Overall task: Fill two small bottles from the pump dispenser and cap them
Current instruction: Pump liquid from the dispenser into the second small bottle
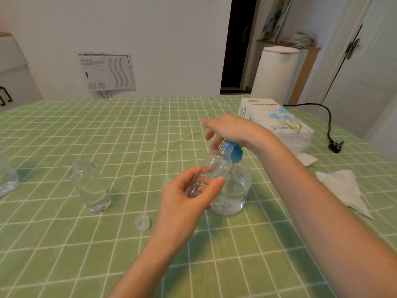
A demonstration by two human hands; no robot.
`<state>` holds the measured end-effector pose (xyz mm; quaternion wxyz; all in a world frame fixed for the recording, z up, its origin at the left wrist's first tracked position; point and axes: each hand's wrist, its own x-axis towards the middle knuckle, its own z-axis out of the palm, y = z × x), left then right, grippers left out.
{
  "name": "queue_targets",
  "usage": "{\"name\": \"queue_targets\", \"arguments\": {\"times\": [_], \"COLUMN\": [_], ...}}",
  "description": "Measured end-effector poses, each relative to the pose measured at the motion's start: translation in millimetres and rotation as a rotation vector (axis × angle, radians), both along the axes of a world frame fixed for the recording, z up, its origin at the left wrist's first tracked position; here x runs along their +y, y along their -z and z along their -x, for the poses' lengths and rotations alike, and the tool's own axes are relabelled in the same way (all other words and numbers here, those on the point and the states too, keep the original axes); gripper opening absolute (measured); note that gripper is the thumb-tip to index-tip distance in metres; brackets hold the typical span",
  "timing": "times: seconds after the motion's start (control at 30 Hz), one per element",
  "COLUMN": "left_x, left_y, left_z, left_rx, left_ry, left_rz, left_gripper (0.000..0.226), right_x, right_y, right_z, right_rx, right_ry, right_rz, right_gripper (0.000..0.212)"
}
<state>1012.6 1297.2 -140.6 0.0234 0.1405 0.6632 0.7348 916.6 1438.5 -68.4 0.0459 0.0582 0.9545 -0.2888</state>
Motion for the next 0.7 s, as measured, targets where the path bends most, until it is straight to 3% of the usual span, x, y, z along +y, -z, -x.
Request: {"name": "queue_targets", "arguments": {"times": [0.23, 0.7], "left_x": [-0.3, -1.0], "left_y": [-2.7, -1.0], "left_z": [0.6, -1.6], "left_rx": [0.01, -0.007], "left_ry": [-0.002, 0.009], "left_rz": [0.008, 0.023], "left_gripper": [0.038, 0.025], "right_x": [-0.7, -0.5], "right_y": [-5.5, 2.4], "right_z": [1.9, -1.3], "right_rx": [0.028, -0.013], "right_ry": [-0.005, 0.005], "right_rz": [0.005, -0.002], "right_gripper": [0.051, 0.05]}}
